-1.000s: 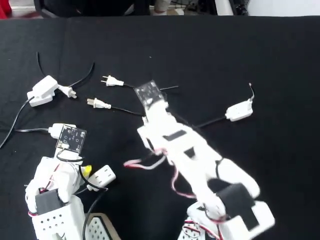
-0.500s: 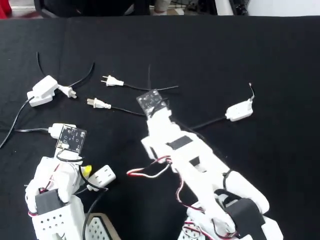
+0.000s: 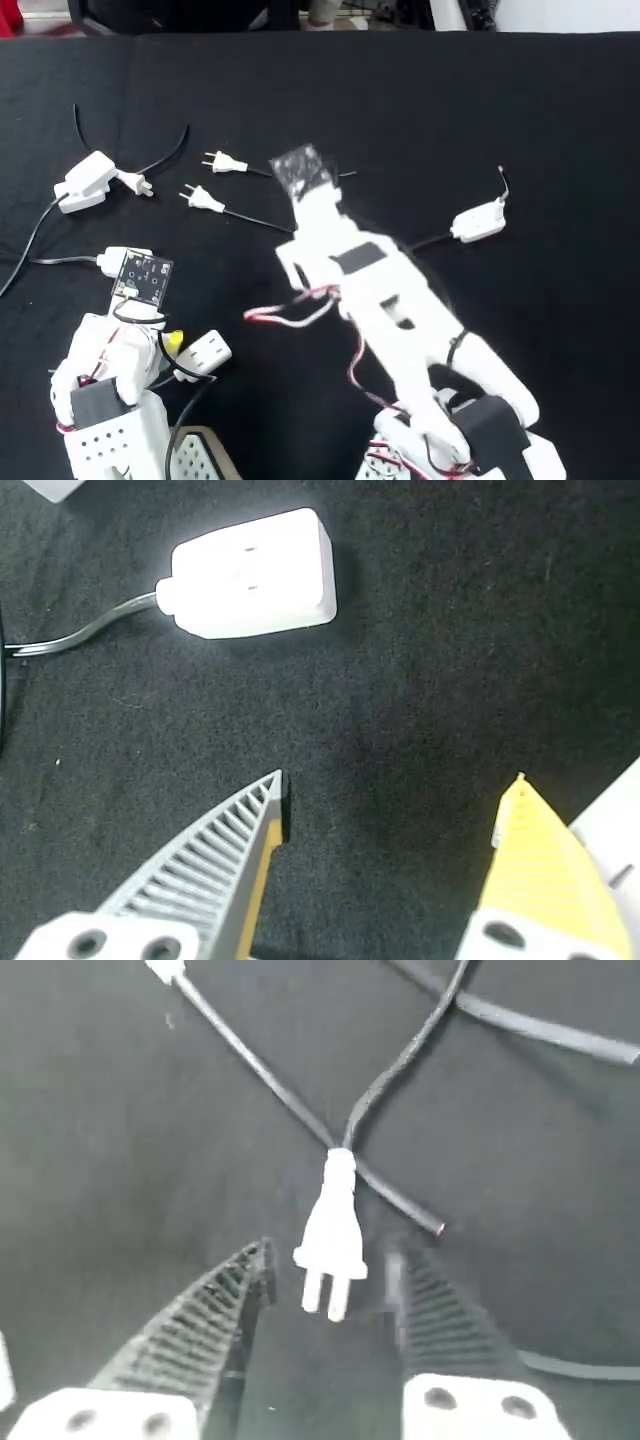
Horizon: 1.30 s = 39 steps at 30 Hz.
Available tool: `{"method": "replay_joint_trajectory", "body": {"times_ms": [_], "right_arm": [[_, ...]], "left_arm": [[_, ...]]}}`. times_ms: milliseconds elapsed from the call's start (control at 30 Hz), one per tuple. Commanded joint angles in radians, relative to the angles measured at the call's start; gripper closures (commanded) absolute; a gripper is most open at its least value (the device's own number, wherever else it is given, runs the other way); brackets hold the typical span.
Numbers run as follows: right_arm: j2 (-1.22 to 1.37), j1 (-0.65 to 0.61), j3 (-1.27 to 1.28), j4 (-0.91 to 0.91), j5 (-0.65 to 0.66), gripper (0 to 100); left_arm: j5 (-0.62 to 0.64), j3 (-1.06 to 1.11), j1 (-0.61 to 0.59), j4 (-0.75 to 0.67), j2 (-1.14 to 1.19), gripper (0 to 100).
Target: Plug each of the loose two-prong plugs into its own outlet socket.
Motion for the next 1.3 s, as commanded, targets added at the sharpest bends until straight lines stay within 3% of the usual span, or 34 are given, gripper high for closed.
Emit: {"method": "replay_joint_trajectory", "body": {"times_ms": [0, 167, 400, 567, 700, 1033, 1267], "right_arm": [[0.067, 0.009, -0.197, 0.117, -0.035, 80.3], [0.334, 0.051, -0.452, 0.250, -0.029, 82.5], [0.783, 0.100, -0.987, 0.750, 0.035, 82.9], [0.892, 0.089, -1.247, 0.947, 0.032, 82.9], [0.897, 0.058, -1.359, 1.013, -0.005, 82.9], [1.020, 0.021, -1.388, 0.957, -0.109, 85.1], [1.040, -0.018, -1.445, 1.013, -0.109, 86.1]], "left_arm": [[-0.005, -0.010, 0.008, 0.006, -0.008, 67], [-0.005, -0.010, 0.008, 0.006, -0.008, 67], [-0.005, -0.010, 0.010, 0.008, -0.008, 67], [-0.005, -0.008, 0.010, 0.006, -0.008, 67], [-0.005, -0.008, 0.010, 0.006, -0.008, 67], [-0.005, -0.008, 0.010, 0.006, -0.008, 67], [-0.005, -0.008, 0.010, 0.006, -0.008, 67]]}}
